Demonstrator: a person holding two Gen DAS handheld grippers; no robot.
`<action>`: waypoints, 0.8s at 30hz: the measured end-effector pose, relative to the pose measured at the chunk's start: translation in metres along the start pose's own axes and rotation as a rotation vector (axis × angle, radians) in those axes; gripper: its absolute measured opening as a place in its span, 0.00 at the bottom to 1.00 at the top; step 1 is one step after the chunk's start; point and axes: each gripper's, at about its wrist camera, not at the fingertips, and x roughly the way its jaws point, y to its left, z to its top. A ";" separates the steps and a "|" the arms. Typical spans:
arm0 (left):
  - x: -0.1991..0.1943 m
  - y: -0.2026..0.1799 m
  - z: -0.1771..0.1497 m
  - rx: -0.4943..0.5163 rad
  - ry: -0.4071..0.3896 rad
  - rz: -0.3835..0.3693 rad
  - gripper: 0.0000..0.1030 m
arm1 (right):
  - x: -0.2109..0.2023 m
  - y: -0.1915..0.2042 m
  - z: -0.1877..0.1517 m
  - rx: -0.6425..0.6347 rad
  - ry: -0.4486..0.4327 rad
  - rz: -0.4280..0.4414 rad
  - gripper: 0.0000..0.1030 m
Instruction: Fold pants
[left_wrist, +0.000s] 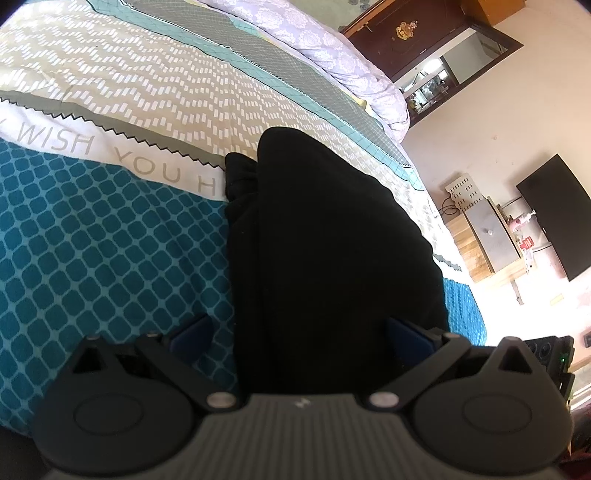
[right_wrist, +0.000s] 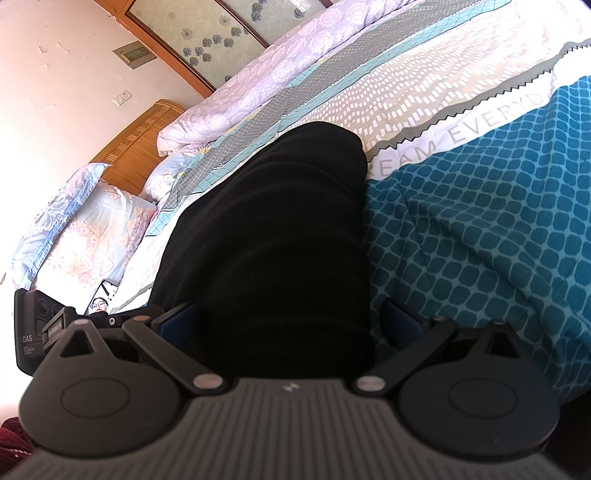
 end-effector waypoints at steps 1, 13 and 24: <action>0.000 0.001 0.000 0.000 0.000 0.000 1.00 | 0.000 0.000 0.000 0.000 0.000 0.000 1.00; 0.000 0.003 0.002 -0.012 0.002 -0.012 1.00 | 0.000 0.001 0.000 0.001 0.000 0.001 1.00; -0.003 0.010 0.001 -0.095 0.063 -0.110 1.00 | -0.001 -0.001 0.001 0.001 0.007 0.009 1.00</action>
